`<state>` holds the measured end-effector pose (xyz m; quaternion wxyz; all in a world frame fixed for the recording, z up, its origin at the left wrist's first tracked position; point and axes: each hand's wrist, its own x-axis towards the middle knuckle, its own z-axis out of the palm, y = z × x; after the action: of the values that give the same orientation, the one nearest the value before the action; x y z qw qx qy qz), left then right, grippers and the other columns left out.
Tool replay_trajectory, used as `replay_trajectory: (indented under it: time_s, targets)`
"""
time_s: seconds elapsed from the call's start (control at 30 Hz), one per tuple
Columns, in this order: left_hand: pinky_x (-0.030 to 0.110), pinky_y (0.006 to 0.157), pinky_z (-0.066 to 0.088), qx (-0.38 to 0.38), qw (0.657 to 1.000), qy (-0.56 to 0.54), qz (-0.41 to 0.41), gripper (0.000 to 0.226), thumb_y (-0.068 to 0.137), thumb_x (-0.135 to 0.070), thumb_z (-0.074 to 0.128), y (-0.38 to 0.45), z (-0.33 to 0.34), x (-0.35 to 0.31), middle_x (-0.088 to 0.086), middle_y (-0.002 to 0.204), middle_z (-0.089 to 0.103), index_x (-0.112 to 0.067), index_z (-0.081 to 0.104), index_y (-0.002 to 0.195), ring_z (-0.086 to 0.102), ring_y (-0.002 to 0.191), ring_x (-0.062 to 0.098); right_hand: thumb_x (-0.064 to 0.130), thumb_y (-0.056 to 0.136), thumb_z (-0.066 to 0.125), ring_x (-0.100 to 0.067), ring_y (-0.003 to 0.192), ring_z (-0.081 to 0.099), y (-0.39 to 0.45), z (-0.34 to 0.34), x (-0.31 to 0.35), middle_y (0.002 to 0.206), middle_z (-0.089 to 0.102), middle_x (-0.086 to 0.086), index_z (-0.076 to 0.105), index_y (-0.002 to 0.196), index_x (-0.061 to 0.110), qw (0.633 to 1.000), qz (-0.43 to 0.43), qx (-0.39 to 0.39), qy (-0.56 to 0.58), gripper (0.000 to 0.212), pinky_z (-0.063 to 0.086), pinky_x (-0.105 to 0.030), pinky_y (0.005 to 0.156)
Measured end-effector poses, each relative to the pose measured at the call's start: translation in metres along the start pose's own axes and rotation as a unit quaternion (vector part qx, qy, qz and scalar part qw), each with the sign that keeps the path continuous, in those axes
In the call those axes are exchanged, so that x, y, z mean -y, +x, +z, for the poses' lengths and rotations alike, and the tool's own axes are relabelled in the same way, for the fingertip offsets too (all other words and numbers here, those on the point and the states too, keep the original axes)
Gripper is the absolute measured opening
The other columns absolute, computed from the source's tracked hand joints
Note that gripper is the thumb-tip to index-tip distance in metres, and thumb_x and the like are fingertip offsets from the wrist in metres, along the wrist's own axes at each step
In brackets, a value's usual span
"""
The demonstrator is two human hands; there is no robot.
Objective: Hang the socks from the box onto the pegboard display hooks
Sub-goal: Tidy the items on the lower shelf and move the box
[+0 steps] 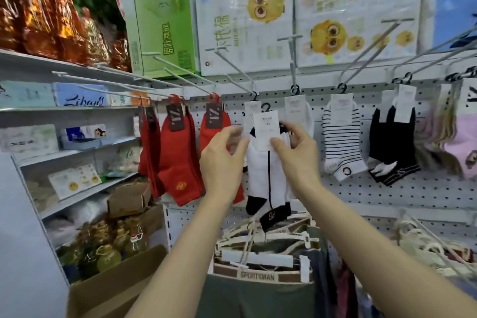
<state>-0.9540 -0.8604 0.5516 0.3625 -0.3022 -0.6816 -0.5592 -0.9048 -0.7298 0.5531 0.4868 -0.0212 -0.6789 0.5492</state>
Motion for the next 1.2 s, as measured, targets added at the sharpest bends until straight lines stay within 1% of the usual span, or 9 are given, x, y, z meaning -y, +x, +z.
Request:
replay_trajectory:
  time_s: [0.2, 0.33, 0.43, 0.6, 0.67, 0.8, 0.93, 1.07, 1.2]
  targets:
    - [-0.002, 0.076, 0.041, -0.010, 0.999, -0.010, 0.032, 0.032, 0.091, -0.019, 0.068, 0.061, 0.006, 0.005, -0.011, 0.111, 0.070, -0.019, 0.066, 0.123, 0.065, 0.096, 0.000, 0.006, 0.087, 0.060, -0.017, 0.110, 0.059, 0.043, 0.033, -0.010, 0.118, 0.065, 0.008, 0.062, 0.125, 0.025, 0.999, -0.036, -0.037, 0.007, 0.043, 0.048, -0.037, 0.097]
    - [0.008, 0.083, 0.049, -0.038, 0.997, -0.039, 0.059, 0.030, 0.090, -0.018, 0.069, 0.090, 0.011, 0.006, -0.005, 0.110, 0.072, -0.013, 0.067, 0.120, 0.067, 0.097, 0.002, 0.004, 0.088, 0.057, -0.008, 0.118, 0.053, 0.068, 0.049, -0.015, 0.123, 0.063, 0.015, 0.061, 0.128, 0.024, 0.998, -0.055, -0.034, 0.003, 0.045, 0.039, 0.000, 0.083]
    - [0.019, 0.086, 0.054, -0.038, 0.993, -0.071, 0.082, 0.025, 0.090, -0.015, 0.070, 0.101, 0.014, 0.005, -0.004, 0.103, 0.074, -0.013, 0.070, 0.115, 0.069, 0.093, 0.002, 0.004, 0.087, 0.056, -0.006, 0.122, 0.052, 0.085, 0.057, -0.022, 0.129, 0.062, 0.011, 0.061, 0.130, 0.024, 0.997, -0.072, -0.033, -0.004, 0.047, 0.035, 0.007, 0.081]
    - [0.012, 0.077, 0.052, -0.037, 0.985, -0.072, 0.152, 0.013, 0.089, -0.015, 0.071, 0.112, 0.012, 0.004, -0.014, 0.091, 0.072, -0.016, 0.074, 0.102, 0.067, 0.083, -0.006, 0.001, 0.087, 0.056, 0.014, 0.106, 0.053, 0.092, 0.068, -0.033, 0.125, 0.062, 0.016, 0.062, 0.130, 0.027, 0.996, -0.070, -0.044, -0.019, 0.050, 0.044, -0.007, 0.090]
    - [0.014, 0.076, 0.053, -0.028, 0.983, -0.081, 0.164, 0.012, 0.087, -0.014, 0.072, 0.116, 0.012, 0.008, -0.013, 0.092, 0.073, -0.014, 0.075, 0.099, 0.068, 0.083, -0.004, 0.003, 0.088, 0.056, 0.009, 0.109, 0.054, 0.095, 0.072, -0.038, 0.126, 0.062, 0.015, 0.061, 0.130, 0.028, 0.996, -0.062, -0.059, -0.026, 0.050, 0.044, -0.011, 0.093]
    - [0.030, 0.079, 0.058, 0.011, 0.980, -0.095, 0.173, 0.013, 0.086, -0.017, 0.073, 0.125, 0.007, 0.015, -0.012, 0.091, 0.075, -0.017, 0.076, 0.099, 0.071, 0.081, -0.001, 0.002, 0.087, 0.058, 0.007, 0.109, 0.056, 0.103, 0.079, -0.045, 0.127, 0.062, 0.014, 0.061, 0.132, 0.026, 0.996, -0.051, -0.067, -0.043, 0.050, 0.040, 0.001, 0.082]
    - [0.026, 0.078, 0.058, 0.051, 0.975, -0.116, 0.182, 0.015, 0.087, -0.015, 0.073, 0.131, 0.002, 0.017, -0.009, 0.094, 0.076, -0.015, 0.077, 0.101, 0.070, 0.085, -0.003, -0.001, 0.087, 0.059, -0.006, 0.124, 0.052, 0.103, 0.083, -0.056, 0.132, 0.062, 0.006, 0.060, 0.133, 0.021, 0.995, -0.044, -0.082, -0.033, 0.050, 0.037, 0.000, 0.086]
    - [0.028, 0.080, 0.058, 0.064, 0.973, -0.127, 0.182, 0.014, 0.088, -0.017, 0.072, 0.132, 0.001, 0.021, -0.010, 0.096, 0.076, -0.016, 0.076, 0.102, 0.070, 0.087, -0.001, 0.003, 0.090, 0.059, -0.012, 0.130, 0.047, 0.103, 0.080, -0.059, 0.139, 0.057, 0.001, 0.054, 0.138, 0.018, 0.995, -0.027, -0.081, -0.051, 0.051, 0.042, -0.028, 0.107]
    - [0.018, 0.084, 0.054, 0.077, 0.978, -0.121, 0.150, 0.020, 0.089, -0.020, 0.073, 0.122, -0.002, 0.030, -0.016, 0.098, 0.073, -0.020, 0.073, 0.108, 0.068, 0.092, -0.003, 0.012, 0.092, 0.061, -0.018, 0.131, 0.046, 0.096, 0.073, -0.060, 0.140, 0.053, -0.004, 0.047, 0.143, 0.017, 0.992, -0.027, -0.075, -0.100, 0.052, 0.039, -0.029, 0.104]
